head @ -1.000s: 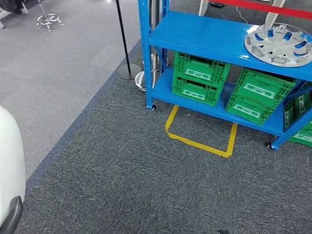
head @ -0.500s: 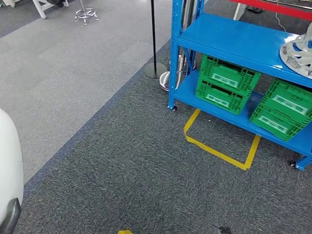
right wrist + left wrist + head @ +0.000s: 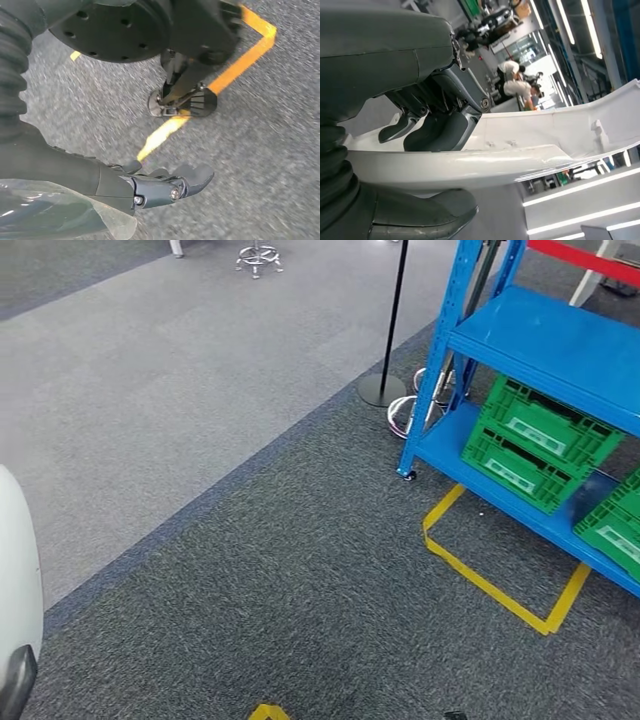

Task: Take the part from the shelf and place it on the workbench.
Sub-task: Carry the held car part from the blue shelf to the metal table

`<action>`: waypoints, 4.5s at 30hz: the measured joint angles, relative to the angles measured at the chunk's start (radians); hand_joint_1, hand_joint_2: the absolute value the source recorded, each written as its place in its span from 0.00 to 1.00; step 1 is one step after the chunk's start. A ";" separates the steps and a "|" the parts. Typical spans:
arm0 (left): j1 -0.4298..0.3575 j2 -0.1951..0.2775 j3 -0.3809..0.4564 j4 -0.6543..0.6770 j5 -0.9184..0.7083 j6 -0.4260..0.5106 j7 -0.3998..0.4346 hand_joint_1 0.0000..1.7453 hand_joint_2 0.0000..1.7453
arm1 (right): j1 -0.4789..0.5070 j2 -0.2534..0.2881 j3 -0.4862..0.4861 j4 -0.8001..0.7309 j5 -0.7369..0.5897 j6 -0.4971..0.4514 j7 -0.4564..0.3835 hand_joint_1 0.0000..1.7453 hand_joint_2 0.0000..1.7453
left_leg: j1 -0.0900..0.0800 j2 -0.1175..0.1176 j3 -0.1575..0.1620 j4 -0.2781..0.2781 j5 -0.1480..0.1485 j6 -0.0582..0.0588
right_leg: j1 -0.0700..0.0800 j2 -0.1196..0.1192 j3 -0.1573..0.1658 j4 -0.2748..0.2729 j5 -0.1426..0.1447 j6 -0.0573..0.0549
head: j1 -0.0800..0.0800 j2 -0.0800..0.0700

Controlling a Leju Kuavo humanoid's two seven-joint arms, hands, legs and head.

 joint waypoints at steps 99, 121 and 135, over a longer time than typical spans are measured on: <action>-0.003 0.005 -0.035 -0.050 -0.133 0.195 -0.020 1.00 1.00 | 0.009 0.007 0.076 0.000 -0.099 -0.013 0.021 0.00 1.00 | 0.003 0.015 -0.043 0.095 -0.066 -0.028 | 0.003 -0.034 0.018 -0.064 0.022 -0.041 | -0.009 0.000; -0.014 -0.013 -0.035 -0.060 -0.144 0.234 -0.020 1.00 1.00 | 0.009 0.006 0.087 0.000 -0.106 -0.010 0.024 0.00 1.00 | 0.002 0.009 0.007 0.004 -0.016 0.013 | 0.009 -0.035 -0.050 0.078 -0.022 -0.001 | -0.005 0.000; -0.021 -0.017 -0.035 -0.066 -0.135 0.251 -0.024 1.00 1.00 | 0.014 0.007 0.090 0.000 -0.118 -0.011 0.034 0.00 1.00 | 0.009 0.077 -0.125 0.256 -0.099 -0.039 | 0.008 -0.112 0.039 -0.066 0.001 -0.050 | -0.014 0.000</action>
